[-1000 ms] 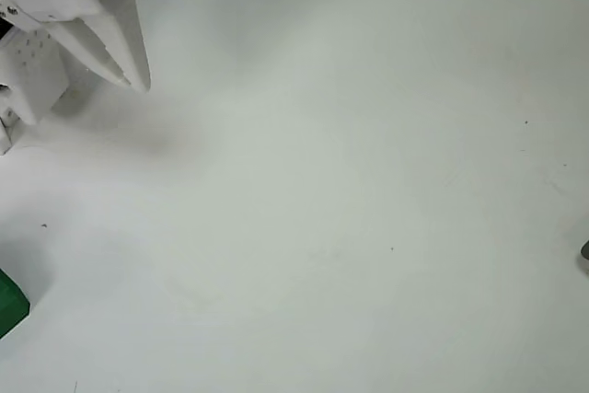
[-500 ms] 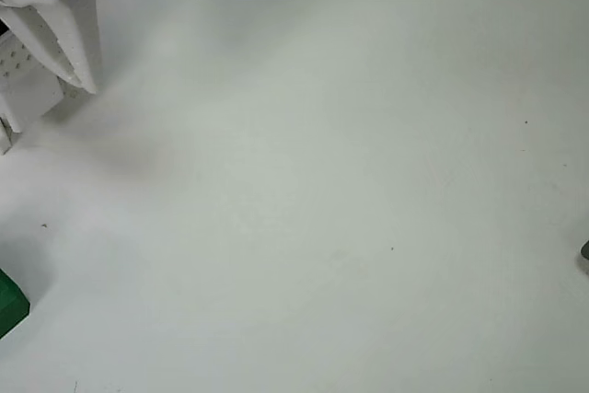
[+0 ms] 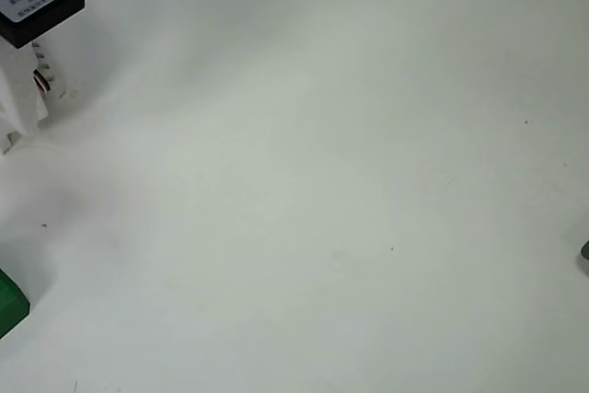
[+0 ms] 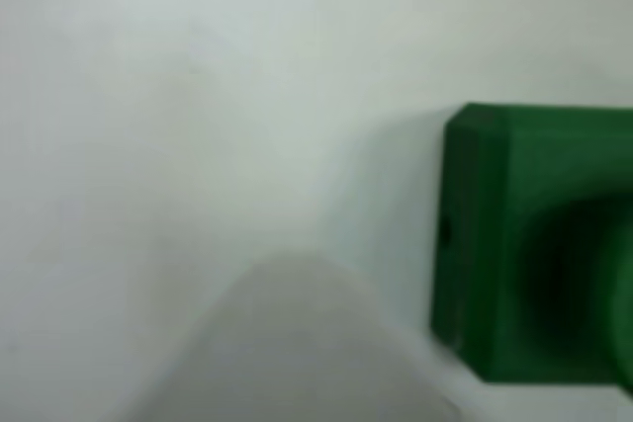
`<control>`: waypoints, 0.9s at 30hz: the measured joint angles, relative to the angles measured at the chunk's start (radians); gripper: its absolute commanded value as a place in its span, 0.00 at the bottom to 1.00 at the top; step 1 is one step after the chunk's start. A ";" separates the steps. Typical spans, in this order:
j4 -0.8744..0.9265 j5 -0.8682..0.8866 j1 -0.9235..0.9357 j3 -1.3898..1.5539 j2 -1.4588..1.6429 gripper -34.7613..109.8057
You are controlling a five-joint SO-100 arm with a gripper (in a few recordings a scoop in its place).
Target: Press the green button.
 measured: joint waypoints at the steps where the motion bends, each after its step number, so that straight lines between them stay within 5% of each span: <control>1: 0.000 -0.005 0.008 0.015 0.000 0.24; 27: -0.078 -0.195 0.334 0.060 -0.222 0.24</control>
